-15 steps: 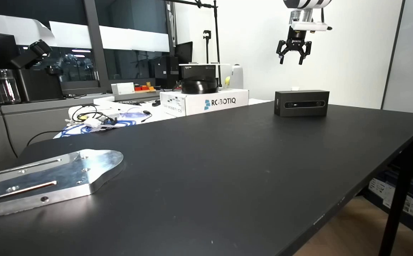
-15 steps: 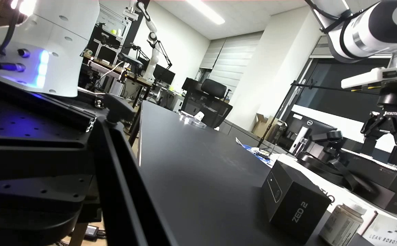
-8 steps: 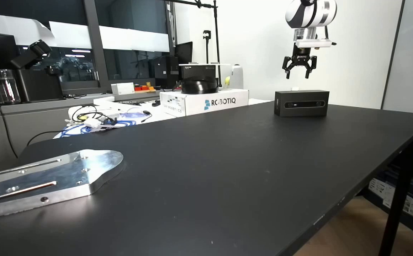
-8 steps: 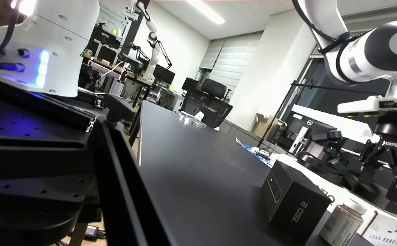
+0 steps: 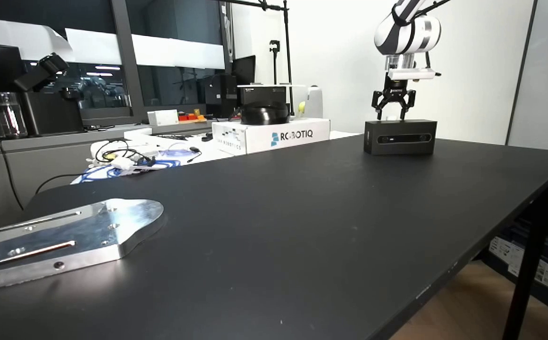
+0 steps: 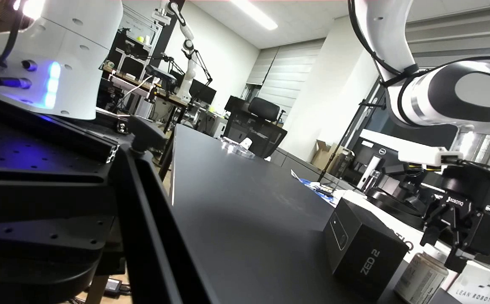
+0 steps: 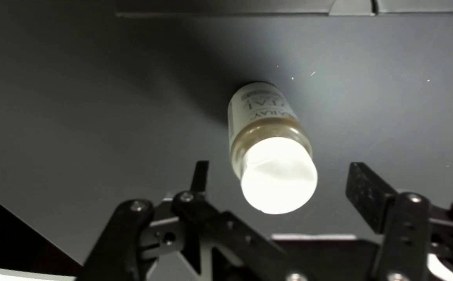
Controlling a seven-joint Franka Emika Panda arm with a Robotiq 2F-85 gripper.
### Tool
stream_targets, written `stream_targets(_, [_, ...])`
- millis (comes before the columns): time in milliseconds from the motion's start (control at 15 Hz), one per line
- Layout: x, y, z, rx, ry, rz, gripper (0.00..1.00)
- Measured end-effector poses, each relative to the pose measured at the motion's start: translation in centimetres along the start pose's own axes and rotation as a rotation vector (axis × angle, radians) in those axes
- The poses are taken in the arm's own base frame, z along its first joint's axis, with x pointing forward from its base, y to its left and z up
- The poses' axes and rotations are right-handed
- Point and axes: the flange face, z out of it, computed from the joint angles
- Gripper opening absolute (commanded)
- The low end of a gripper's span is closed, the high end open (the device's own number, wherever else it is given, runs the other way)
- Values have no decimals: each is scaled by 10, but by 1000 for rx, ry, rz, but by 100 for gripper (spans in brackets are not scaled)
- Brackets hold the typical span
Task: Put the white bottle on the black box
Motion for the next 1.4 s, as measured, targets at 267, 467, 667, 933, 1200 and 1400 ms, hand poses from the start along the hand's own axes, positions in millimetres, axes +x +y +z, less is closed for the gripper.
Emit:
stream_targets(267, [-1,-7,2,0,8,-6,31])
stream_targets(467, [1,-12,-5,4,26,-9,19])
stream_targets(667, [4,-15,-31,16,51,-12,19])
stream_targets(933, [-1,-12,-92,40,81,-26,19])
stream_targets(1200, [-23,-5,-134,52,84,-61,19])
stream_targets(1400, [-47,4,-149,55,75,-96,19])
